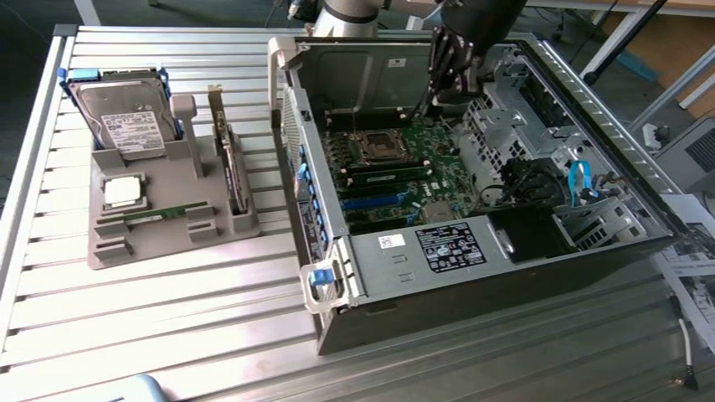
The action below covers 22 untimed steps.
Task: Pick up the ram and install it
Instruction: 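Press down the ram until it locks into place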
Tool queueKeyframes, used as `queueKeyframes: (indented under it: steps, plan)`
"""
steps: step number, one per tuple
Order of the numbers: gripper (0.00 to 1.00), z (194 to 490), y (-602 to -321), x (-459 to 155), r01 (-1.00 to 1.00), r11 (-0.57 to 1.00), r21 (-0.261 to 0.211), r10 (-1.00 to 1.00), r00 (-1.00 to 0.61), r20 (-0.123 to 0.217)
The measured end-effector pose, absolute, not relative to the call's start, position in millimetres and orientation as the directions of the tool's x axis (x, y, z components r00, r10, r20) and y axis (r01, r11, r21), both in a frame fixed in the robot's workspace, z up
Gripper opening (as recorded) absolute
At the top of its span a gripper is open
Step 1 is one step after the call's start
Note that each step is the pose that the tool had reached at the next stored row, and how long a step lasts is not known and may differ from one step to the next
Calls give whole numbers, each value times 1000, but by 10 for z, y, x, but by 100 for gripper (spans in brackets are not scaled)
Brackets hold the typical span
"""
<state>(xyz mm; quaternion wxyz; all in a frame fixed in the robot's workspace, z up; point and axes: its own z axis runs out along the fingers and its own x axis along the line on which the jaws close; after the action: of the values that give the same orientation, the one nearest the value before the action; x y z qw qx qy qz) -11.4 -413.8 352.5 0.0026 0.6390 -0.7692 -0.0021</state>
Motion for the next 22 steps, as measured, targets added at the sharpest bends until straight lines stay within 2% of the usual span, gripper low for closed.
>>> queueKeyframes:
  steps: [22]
  plan:
    - [11,3524,-4139,-114,-877,480,3,-877,-480,0]
